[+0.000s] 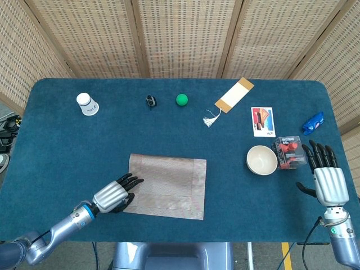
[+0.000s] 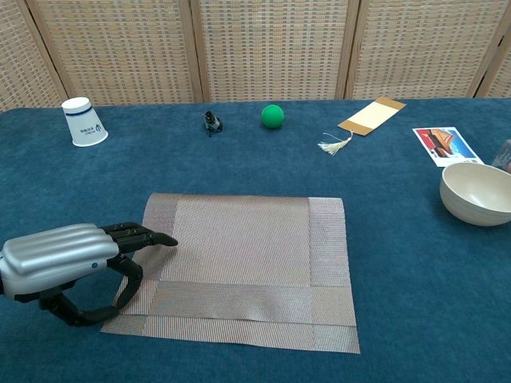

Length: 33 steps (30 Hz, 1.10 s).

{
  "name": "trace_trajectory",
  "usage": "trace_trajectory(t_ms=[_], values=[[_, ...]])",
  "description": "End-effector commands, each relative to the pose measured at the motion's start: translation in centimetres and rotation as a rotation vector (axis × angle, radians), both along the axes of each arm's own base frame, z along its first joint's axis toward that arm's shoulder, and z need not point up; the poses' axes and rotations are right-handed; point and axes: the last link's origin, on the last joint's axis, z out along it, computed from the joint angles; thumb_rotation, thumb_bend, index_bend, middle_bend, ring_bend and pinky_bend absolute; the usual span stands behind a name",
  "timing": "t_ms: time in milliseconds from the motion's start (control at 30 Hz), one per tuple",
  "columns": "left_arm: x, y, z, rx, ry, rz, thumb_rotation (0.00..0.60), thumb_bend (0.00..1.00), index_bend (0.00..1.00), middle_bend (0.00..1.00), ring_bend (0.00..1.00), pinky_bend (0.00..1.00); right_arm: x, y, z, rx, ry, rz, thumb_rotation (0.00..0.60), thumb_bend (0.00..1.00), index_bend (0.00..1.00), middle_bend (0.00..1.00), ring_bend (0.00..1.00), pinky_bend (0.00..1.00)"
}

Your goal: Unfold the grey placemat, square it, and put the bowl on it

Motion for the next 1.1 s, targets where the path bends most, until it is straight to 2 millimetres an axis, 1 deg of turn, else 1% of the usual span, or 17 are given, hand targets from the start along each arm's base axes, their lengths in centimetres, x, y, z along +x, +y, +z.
trace_trajectory(t_ms=[33, 200, 333, 400, 467, 500, 633, 800, 900, 1100], values=[[0.1, 0.1, 0.1, 0.003, -0.009, 0.004, 0.600, 0.54, 0.64, 0.00, 0.00, 0.00, 0.0, 0.0, 0.0, 0.000, -0.001, 0.000, 0.600, 0.00, 0.00, 0.00, 0.00, 0.00], [0.6, 0.4, 0.7, 0.023, -0.051, 0.013, 0.600, 0.54, 0.68, 0.00, 0.00, 0.00, 0.0, 0.0, 0.0, -0.001, 0.000, 0.001, 0.600, 0.00, 0.00, 0.00, 0.00, 0.00], [1.7, 2.1, 2.5, 0.101, -0.137, 0.057, 0.600, 0.54, 0.72, 0.00, 0.00, 0.00, 0.0, 0.0, 0.1, -0.002, -0.002, 0.002, 0.600, 0.00, 0.00, 0.00, 0.00, 0.00], [2.3, 3.5, 3.6, 0.146, -0.178, 0.086, 0.600, 0.54, 0.73, 0.00, 0.00, 0.00, 0.1, 0.0, 0.1, -0.004, -0.003, 0.003, 0.600, 0.00, 0.00, 0.00, 0.00, 0.00], [3.2, 5.6, 4.8, 0.196, -0.230, 0.126, 0.600, 0.54, 0.74, 0.00, 0.00, 0.00, 0.1, 0.0, 0.1, -0.002, -0.003, 0.004, 0.600, 0.00, 0.00, 0.00, 0.00, 0.00], [3.4, 6.2, 5.0, 0.206, -0.241, 0.141, 0.600, 0.54, 0.74, 0.00, 0.00, 0.00, 0.1, 0.0, 0.1, -0.001, -0.003, 0.005, 0.600, 0.00, 0.00, 0.00, 0.00, 0.00], [5.0, 10.5, 6.1, 0.234, -0.310, 0.277, 0.600, 0.54, 0.74, 0.00, 0.00, 0.00, 0.2, 0.0, -0.2, 0.010, 0.005, 0.010, 0.600, 0.00, 0.00, 0.00, 0.00, 0.00], [6.8, 15.5, 6.9, 0.257, -0.346, 0.399, 0.600, 0.54, 0.75, 0.00, 0.00, 0.00, 0.2, 0.0, -0.4, 0.014, 0.014, 0.010, 0.600, 0.00, 0.00, 0.00, 0.00, 0.00], [7.7, 18.3, 7.3, 0.297, -0.356, 0.445, 0.600, 0.54, 0.75, 0.00, 0.00, 0.00, 0.1, -0.1, -0.3, 0.012, 0.017, 0.005, 0.600, 0.00, 0.00, 0.00, 0.00, 0.00], [9.0, 22.2, 7.6, 0.333, -0.376, 0.525, 0.600, 0.54, 0.75, 0.00, 0.00, 0.00, -0.2, -0.3, -0.3, 0.010, 0.020, -0.011, 0.600, 0.00, 0.00, 0.00, 0.00, 0.00]])
